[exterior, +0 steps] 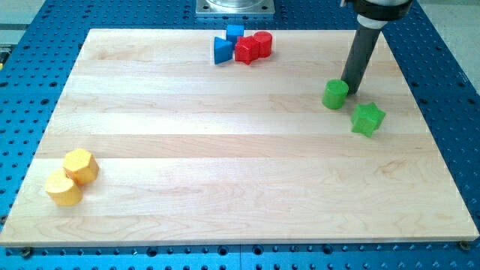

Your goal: Move the red star to the left of the green star

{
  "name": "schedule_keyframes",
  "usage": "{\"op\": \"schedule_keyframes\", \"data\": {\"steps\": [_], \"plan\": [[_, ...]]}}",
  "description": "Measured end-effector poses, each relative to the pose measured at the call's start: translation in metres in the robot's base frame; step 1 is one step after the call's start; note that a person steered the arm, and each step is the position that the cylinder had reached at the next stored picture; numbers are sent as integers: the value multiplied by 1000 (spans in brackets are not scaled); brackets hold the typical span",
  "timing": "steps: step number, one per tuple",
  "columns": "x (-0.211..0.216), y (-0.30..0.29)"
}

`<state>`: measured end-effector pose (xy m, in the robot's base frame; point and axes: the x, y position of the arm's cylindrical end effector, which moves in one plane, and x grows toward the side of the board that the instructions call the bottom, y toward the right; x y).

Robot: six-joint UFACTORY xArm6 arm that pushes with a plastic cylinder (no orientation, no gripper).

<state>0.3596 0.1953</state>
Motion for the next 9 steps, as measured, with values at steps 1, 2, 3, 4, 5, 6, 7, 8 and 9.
{"op": "schedule_keyframes", "data": {"steps": [1, 2, 3, 4, 5, 6, 7, 8, 9], "plan": [[0, -19], [-17, -22], [-74, -24], [-121, -56], [-131, -115], [-123, -165], [-50, -213], [-15, -254], [-41, -251]]}}
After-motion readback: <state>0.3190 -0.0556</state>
